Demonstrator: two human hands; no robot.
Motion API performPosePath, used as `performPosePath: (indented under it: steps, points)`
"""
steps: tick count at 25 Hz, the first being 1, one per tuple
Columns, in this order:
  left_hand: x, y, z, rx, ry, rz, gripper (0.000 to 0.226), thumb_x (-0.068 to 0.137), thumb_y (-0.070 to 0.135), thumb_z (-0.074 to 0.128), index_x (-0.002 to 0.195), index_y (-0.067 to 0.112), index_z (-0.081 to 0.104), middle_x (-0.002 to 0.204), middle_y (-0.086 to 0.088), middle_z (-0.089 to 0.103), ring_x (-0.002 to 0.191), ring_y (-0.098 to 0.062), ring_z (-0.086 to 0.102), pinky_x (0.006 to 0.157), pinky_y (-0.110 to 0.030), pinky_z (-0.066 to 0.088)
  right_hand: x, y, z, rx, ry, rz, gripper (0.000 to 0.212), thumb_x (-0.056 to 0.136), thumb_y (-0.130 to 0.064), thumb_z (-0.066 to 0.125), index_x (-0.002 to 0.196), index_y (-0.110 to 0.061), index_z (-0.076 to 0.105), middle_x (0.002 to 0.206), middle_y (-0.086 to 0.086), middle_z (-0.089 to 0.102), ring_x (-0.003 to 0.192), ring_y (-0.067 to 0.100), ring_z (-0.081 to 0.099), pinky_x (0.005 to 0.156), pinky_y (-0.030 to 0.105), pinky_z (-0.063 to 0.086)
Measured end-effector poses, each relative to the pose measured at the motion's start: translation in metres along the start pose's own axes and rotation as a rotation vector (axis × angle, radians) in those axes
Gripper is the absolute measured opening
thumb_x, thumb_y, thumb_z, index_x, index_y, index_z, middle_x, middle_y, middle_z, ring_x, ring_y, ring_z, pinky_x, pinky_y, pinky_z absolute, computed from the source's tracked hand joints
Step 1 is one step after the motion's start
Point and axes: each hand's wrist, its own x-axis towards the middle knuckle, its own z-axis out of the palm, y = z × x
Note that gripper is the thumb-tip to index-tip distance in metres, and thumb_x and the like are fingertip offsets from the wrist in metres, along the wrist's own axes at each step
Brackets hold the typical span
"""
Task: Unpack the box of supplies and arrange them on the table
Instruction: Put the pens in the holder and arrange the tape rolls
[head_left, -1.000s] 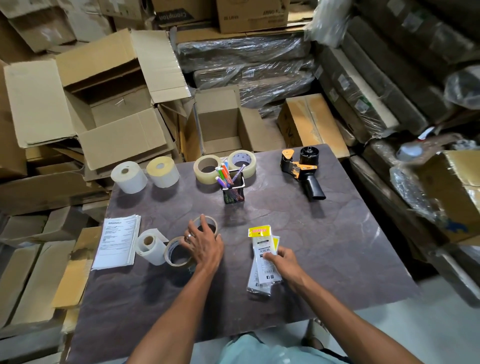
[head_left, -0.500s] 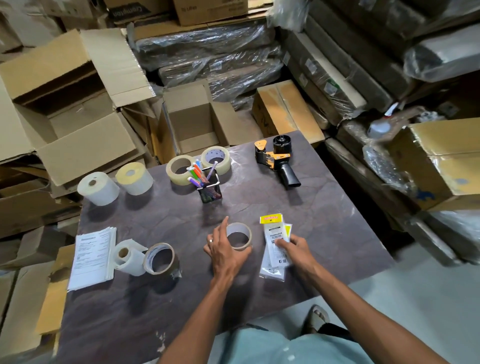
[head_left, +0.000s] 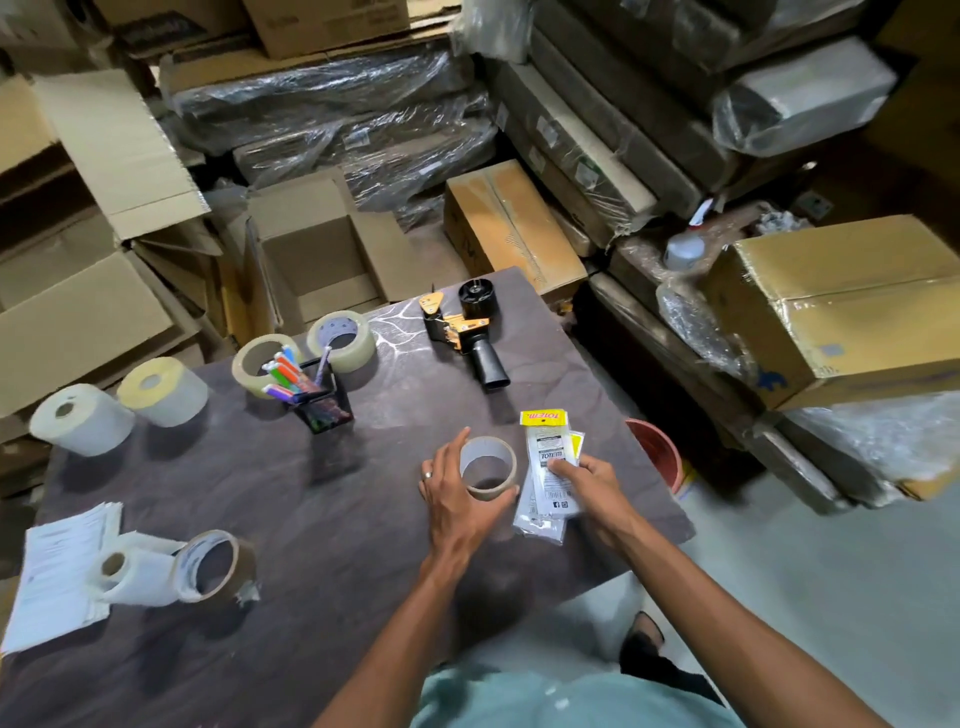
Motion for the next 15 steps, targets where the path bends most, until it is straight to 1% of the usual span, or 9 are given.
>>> performPosePath:
  steps: [3,5,6,8,9,10,12,15]
  points:
    - [0.008,0.043,0.039,-0.028,0.03,0.029,0.095,0.051,0.048,0.085,0.138,0.026,0.052,0.132,0.013,0.057,0.115,-0.016,0.049,0.103,-0.043,0.043,0.025,-0.026,-0.046,-0.005,-0.022,-0.009,0.015,0.091,-0.008,0.067,0.104,-0.002,0.072,0.091,0.013,0.077,0.074,0.021,0.073,0.062,0.028,0.057]
    - [0.012,0.07,0.064,-0.026,0.047,0.025,0.096,0.051,0.048,0.086,0.138,0.024,0.052,0.134,0.013,0.056,0.115,-0.016,0.05,0.102,-0.045,0.045,0.043,-0.041,-0.079,-0.012,-0.038,0.002,0.015,0.091,-0.009,0.068,0.104,-0.003,0.072,0.093,0.013,0.077,0.075,0.021,0.073,0.064,0.028,0.057]
    - [0.015,0.083,0.078,-0.025,0.051,0.022,0.097,0.051,0.048,0.087,0.138,0.024,0.052,0.134,0.012,0.056,0.116,-0.017,0.05,0.101,-0.045,0.045,0.053,-0.048,-0.096,0.0,-0.046,0.012,0.017,0.091,-0.009,0.068,0.106,-0.003,0.072,0.096,0.015,0.077,0.078,0.023,0.073,0.068,0.031,0.059]
    - [0.022,0.111,0.108,-0.018,0.048,0.008,0.097,0.053,0.048,0.087,0.14,0.024,0.051,0.134,0.01,0.056,0.116,-0.017,0.05,0.101,-0.044,0.046,0.074,-0.061,-0.132,0.026,-0.064,0.049,0.02,0.09,-0.009,0.068,0.109,-0.002,0.071,0.101,0.018,0.076,0.087,0.03,0.073,0.08,0.041,0.06]
    - [0.024,0.124,0.123,-0.014,0.043,-0.002,0.097,0.054,0.048,0.086,0.14,0.025,0.05,0.133,0.01,0.056,0.116,-0.017,0.049,0.101,-0.043,0.047,0.084,-0.067,-0.149,0.026,-0.071,0.067,0.021,0.09,-0.009,0.068,0.11,-0.003,0.071,0.101,0.018,0.076,0.09,0.033,0.073,0.084,0.045,0.06]
    - [0.026,0.138,0.137,-0.018,0.04,-0.013,0.095,0.055,0.047,0.085,0.14,0.026,0.05,0.132,0.011,0.056,0.116,-0.015,0.049,0.101,-0.041,0.048,0.093,-0.072,-0.164,0.024,-0.074,0.082,0.02,0.091,-0.01,0.068,0.109,-0.003,0.071,0.101,0.018,0.076,0.092,0.034,0.073,0.084,0.046,0.059]
    - [0.032,0.163,0.167,-0.037,0.035,-0.028,0.092,0.056,0.046,0.085,0.139,0.027,0.049,0.133,0.013,0.055,0.116,-0.012,0.048,0.1,-0.039,0.049,0.112,-0.081,-0.192,0.023,-0.069,0.096,0.017,0.092,-0.008,0.066,0.108,-0.004,0.071,0.099,0.017,0.076,0.088,0.032,0.073,0.077,0.042,0.06]
    - [0.042,0.189,0.209,-0.049,-0.019,-0.035,0.092,0.056,0.044,0.085,0.139,0.027,0.049,0.135,0.013,0.055,0.118,-0.012,0.048,0.103,-0.042,0.046,0.136,-0.089,-0.234,0.022,-0.037,0.11,0.016,0.092,-0.007,0.065,0.107,-0.007,0.071,0.098,0.014,0.077,0.085,0.03,0.074,0.069,0.038,0.062]
